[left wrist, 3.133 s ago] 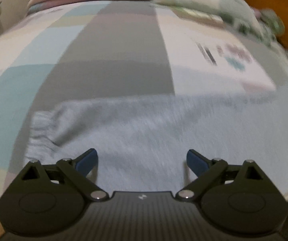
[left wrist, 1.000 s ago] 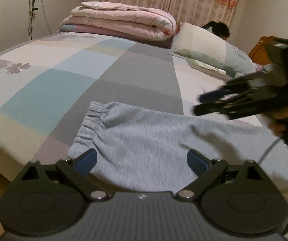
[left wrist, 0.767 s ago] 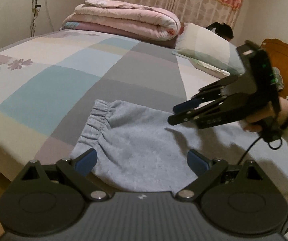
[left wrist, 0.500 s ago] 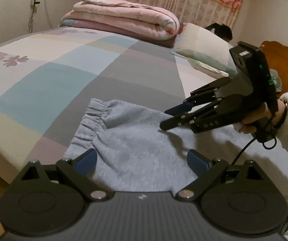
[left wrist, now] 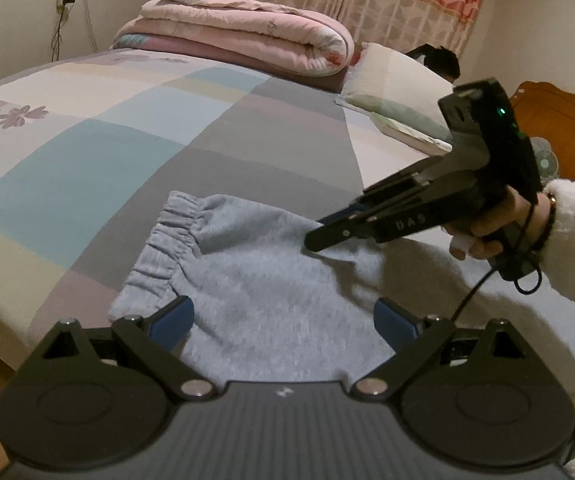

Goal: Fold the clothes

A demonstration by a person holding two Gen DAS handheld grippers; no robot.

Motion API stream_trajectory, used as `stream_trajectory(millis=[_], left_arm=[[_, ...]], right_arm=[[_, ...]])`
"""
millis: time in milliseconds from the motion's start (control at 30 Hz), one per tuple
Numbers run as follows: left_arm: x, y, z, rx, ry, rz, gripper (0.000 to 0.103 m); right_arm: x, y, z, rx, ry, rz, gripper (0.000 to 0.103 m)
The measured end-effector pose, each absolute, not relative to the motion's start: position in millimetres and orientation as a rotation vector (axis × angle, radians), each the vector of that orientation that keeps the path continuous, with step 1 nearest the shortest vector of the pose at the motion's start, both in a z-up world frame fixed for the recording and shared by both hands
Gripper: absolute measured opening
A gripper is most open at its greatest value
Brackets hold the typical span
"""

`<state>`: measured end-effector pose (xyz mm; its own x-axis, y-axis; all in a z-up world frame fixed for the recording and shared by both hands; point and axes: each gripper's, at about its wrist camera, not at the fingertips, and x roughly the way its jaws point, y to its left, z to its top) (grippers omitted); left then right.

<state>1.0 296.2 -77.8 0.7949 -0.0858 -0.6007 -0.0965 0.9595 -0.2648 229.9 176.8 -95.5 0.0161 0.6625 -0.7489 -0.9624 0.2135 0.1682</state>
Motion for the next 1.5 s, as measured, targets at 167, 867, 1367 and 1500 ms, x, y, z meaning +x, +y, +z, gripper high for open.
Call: stream_trajectory(millis=[167, 867, 1367, 1500], left_arm=[[1, 296, -79, -0.295, 0.649, -0.008, 0.096], [2, 292, -89, -0.289, 0.688, -0.019, 0.096], [32, 288, -74, -0.170, 0.697, -0.101, 0.097], [49, 295, -93, -0.181, 0.802, -0.058, 0.095]], right_arm=[[228, 176, -92, -0.442, 0.815, 1.308, 0.005], [233, 183, -93, -0.413, 0.790, 1.223, 0.009], [192, 120, -73, -0.416, 0.878, 1.161, 0.059], [192, 129, -96, -0.476, 0.854, 1.084, 0.059]])
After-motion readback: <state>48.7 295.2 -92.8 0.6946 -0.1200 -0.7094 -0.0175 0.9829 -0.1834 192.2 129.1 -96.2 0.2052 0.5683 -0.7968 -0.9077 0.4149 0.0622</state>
